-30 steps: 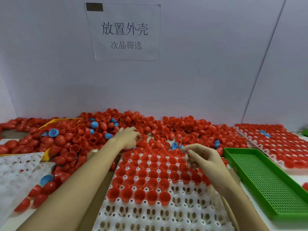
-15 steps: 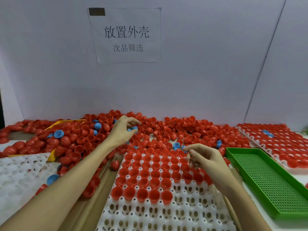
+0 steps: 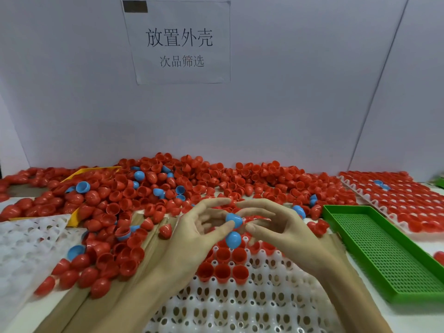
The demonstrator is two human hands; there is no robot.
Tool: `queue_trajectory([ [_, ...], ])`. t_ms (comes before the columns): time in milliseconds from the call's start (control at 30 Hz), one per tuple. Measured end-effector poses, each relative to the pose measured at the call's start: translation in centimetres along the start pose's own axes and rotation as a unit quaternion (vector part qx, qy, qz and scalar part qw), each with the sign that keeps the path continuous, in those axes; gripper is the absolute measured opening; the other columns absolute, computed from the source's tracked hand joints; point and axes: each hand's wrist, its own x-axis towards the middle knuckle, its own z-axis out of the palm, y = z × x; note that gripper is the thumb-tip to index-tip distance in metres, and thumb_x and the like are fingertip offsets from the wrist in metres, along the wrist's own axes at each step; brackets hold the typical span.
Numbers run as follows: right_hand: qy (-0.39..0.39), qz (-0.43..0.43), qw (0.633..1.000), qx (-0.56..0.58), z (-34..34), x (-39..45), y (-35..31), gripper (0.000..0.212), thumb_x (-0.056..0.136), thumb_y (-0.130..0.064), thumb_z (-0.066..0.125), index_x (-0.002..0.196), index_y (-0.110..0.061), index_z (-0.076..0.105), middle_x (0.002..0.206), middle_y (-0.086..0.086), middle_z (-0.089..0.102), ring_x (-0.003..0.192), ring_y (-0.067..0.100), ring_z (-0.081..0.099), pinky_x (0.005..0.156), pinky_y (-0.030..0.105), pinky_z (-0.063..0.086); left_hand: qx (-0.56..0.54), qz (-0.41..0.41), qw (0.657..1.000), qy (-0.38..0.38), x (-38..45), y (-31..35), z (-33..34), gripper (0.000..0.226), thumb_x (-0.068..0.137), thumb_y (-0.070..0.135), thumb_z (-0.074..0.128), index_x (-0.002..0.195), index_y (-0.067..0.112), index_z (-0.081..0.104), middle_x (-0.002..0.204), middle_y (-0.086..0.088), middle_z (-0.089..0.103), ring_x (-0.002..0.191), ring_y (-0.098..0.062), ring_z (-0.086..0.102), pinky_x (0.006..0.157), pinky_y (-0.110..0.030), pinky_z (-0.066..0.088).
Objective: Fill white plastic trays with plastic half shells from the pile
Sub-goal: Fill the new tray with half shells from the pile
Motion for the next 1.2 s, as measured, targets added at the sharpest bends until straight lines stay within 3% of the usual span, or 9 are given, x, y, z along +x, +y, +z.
queue_trajectory([
  [233,0.038,0.009,0.998,-0.056,0.4,0.1,0.1,0.029,0.097,-0.025,0.075,0.126,-0.024,0.074,0.117,-0.001,0.077,0.106,0.021,0.076,0.093,0.035,0.061,0.074,0.028,0.997,-0.025,-0.6,-0.2,0.2,0.055,0.088,0.019,0.081,0.134,0.034,0.056,0.116,0.007,0.071,0.114,-0.012,0.068,0.093,-0.022,0.056],
  [333,0.059,-0.001,0.997,-0.047,0.1,0.0,0.1,0.028,0.092,-0.025,0.080,0.120,-0.024,0.074,0.118,0.000,0.076,0.110,0.022,0.074,0.095,0.034,0.060,0.186,0.033,0.982,-0.029,-0.7,-0.5,0.0,0.041,0.086,0.030,0.083,0.121,0.041,0.064,0.112,0.014,0.071,0.104,-0.010,0.071,0.089,-0.030,0.059],
  [433,0.037,0.000,0.998,-0.055,0.0,-0.1,0.1,0.026,0.090,-0.025,0.083,0.115,-0.025,0.073,0.116,0.000,0.076,0.111,0.022,0.073,0.096,0.031,0.059,0.166,0.032,0.985,-0.025,-0.8,-0.7,-0.1,0.024,0.089,0.022,0.081,0.108,0.034,0.073,0.107,0.010,0.075,0.088,-0.015,0.076,0.085,-0.036,0.062],
  [633,-0.012,0.004,0.999,-0.049,-0.1,-0.3,-0.2,0.013,0.102,-0.023,0.069,0.110,-0.017,0.078,0.120,0.000,0.075,0.116,0.020,0.070,0.097,0.026,0.056,0.163,0.067,0.984,-0.026,-0.6,-0.7,-0.4,0.027,0.089,0.006,0.078,0.107,0.026,0.074,0.110,0.007,0.074,0.098,-0.013,0.075,0.091,-0.026,0.058],
  [767,0.001,0.005,0.996,-0.093,0.1,0.0,0.1,0.020,0.093,-0.006,0.077,0.110,-0.015,0.074,0.111,-0.001,0.075,0.109,0.020,0.073,0.091,0.034,0.061,0.185,0.124,0.974,-0.028,-0.8,-0.7,-0.1,0.031,0.089,0.001,0.076,0.109,0.025,0.074,0.114,0.006,0.070,0.105,-0.017,0.073,0.092,-0.024,0.057],
  [933,0.005,0.019,0.986,-0.168,-0.9,-0.3,-0.4,0.014,0.090,-0.018,0.083,0.102,-0.021,0.078,0.094,-0.004,0.077,0.084,0.016,0.073,0.079,0.032,0.062,0.210,0.119,0.969,-0.051,-1.1,-0.6,0.3,0.041,0.095,0.003,0.070,0.124,0.031,0.065,0.130,0.016,0.063,0.111,-0.003,0.069,0.092,-0.018,0.056],
  [1000,-0.027,0.046,0.982,-0.182,-2.2,-0.7,-0.7,0.011,0.090,-0.022,0.083,0.100,-0.020,0.079,0.093,-0.002,0.078,0.081,0.016,0.073,0.074,0.027,0.060,0.275,0.151,0.947,-0.061,-1.1,-0.7,0.1,0.034,0.096,0.010,0.070,0.122,0.030,0.066,0.122,0.019,0.066,0.109,-0.002,0.068,0.093,-0.018,0.054],
  [1100,-0.083,0.085,0.966,-0.228,-2.9,-1.1,-0.8,0.009,0.090,-0.026,0.083,0.098,-0.023,0.080,0.090,-0.006,0.078,0.074,0.008,0.071,0.067,0.020,0.055,0.413,0.230,0.871,-0.134,-1.2,-0.9,-0.2,0.013,0.100,0.022,0.066,0.112,0.024,0.072,0.110,0.019,0.066,0.109,-0.003,0.061,0.095,-0.023,0.050],
  [1200,-0.119,0.092,0.941,-0.303,-2.2,-0.9,-0.2,0.009,0.087,-0.027,0.086,0.094,-0.028,0.080,0.092,-0.017,0.077,0.079,0.003,0.070,0.069,0.017,0.055,0.483,0.249,0.816,-0.195,-1.3,-1.4,-0.5,0.022,0.107,0.034,0.053,0.117,0.022,0.068,0.111,0.016,0.063,0.105,-0.001,0.057,0.093,-0.024,0.049],
])
